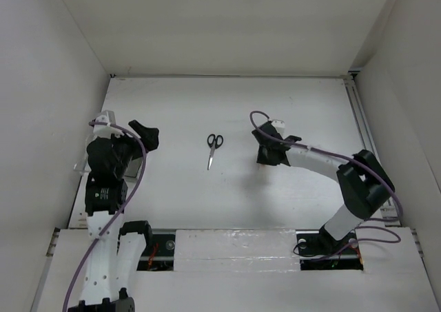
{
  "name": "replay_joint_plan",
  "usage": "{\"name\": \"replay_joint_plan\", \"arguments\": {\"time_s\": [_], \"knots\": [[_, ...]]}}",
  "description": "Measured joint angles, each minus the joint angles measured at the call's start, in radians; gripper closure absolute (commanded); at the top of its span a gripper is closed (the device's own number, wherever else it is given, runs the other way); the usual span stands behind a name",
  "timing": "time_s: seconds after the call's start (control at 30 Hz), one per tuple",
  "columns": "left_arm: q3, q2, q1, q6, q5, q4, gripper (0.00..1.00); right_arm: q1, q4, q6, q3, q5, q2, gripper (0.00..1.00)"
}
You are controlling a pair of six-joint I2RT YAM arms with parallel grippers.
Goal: Sort the stationery into containers
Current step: Pick up the stationery from the center of the board.
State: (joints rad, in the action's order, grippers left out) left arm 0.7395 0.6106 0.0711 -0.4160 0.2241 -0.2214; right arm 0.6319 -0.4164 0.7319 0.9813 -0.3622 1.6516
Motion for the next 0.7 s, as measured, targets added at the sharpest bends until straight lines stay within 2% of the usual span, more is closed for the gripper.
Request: {"name": "replay_joint_plan", "arguments": {"time_s": [0.2,0.3,0.47,0.7], "knots": [[0.020,0.089,0.000,-0.001,0.056,-0.011,0.00,0.063,0.095,-0.178,0.000,0.158,-0.200,1.00],[0.051,0.137,0.000,-0.005,0.112,-0.016,0.00,0.090,0.151,-0.224,0.020,0.236,-0.224,1.00],[0.092,0.188,0.000,-0.031,0.238,0.000,0.00,0.180,0.211,-0.253,0.134,0.312,-0.132,1.00],[0.094,0.201,0.000,-0.091,0.390,0.045,0.00,0.283,0.258,-0.239,0.334,0.334,0.052,1.00]]}}
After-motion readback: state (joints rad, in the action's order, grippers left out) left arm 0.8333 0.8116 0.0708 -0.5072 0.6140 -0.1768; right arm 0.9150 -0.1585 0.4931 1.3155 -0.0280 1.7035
